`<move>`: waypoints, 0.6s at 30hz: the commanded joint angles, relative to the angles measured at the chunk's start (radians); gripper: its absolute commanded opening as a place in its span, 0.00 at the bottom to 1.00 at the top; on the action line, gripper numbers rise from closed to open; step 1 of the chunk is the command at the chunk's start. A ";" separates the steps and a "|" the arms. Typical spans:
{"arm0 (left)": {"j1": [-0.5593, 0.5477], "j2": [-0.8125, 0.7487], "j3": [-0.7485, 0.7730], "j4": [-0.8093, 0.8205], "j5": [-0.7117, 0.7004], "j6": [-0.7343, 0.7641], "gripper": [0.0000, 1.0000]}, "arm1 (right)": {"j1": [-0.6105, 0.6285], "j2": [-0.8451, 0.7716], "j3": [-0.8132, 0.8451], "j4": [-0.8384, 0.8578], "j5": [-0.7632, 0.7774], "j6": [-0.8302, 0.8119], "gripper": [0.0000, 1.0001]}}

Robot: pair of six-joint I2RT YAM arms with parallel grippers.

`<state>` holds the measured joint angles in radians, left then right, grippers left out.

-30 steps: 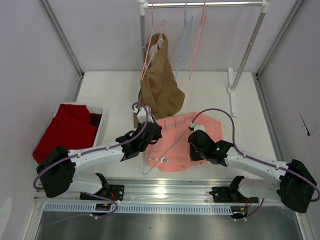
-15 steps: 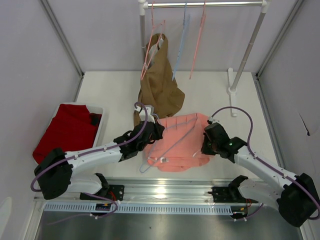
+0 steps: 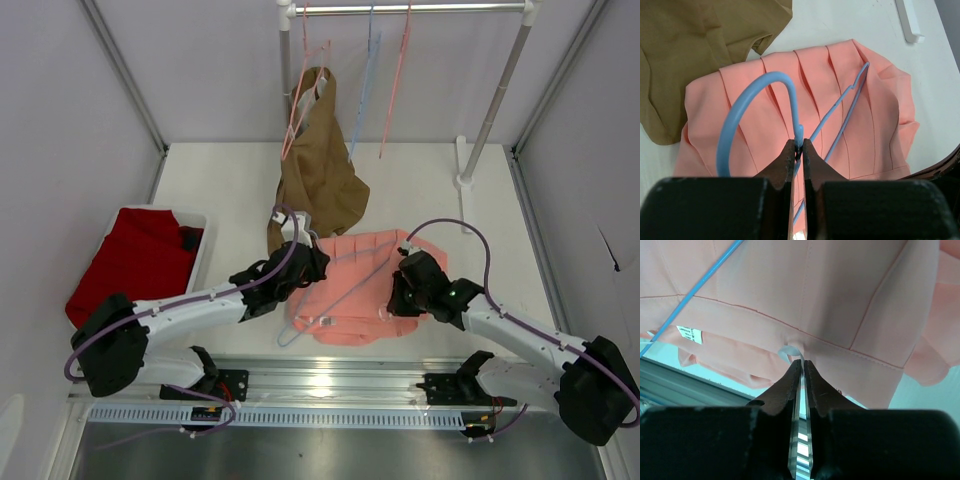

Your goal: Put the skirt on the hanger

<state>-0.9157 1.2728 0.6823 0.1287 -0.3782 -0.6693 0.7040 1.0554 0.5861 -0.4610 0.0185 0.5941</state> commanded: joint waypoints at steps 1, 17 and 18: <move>0.005 0.025 0.036 -0.029 0.035 0.030 0.00 | 0.012 0.009 -0.002 0.033 -0.006 -0.007 0.13; 0.005 0.051 0.053 -0.031 0.044 0.030 0.00 | 0.026 0.026 0.004 0.027 -0.006 -0.030 0.29; 0.005 0.051 0.054 -0.032 0.045 0.030 0.00 | 0.029 0.026 0.004 0.025 -0.008 -0.031 0.28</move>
<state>-0.9138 1.3090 0.7082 0.1249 -0.3607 -0.6697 0.7227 1.0794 0.5861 -0.4511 0.0166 0.5831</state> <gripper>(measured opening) 0.089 0.285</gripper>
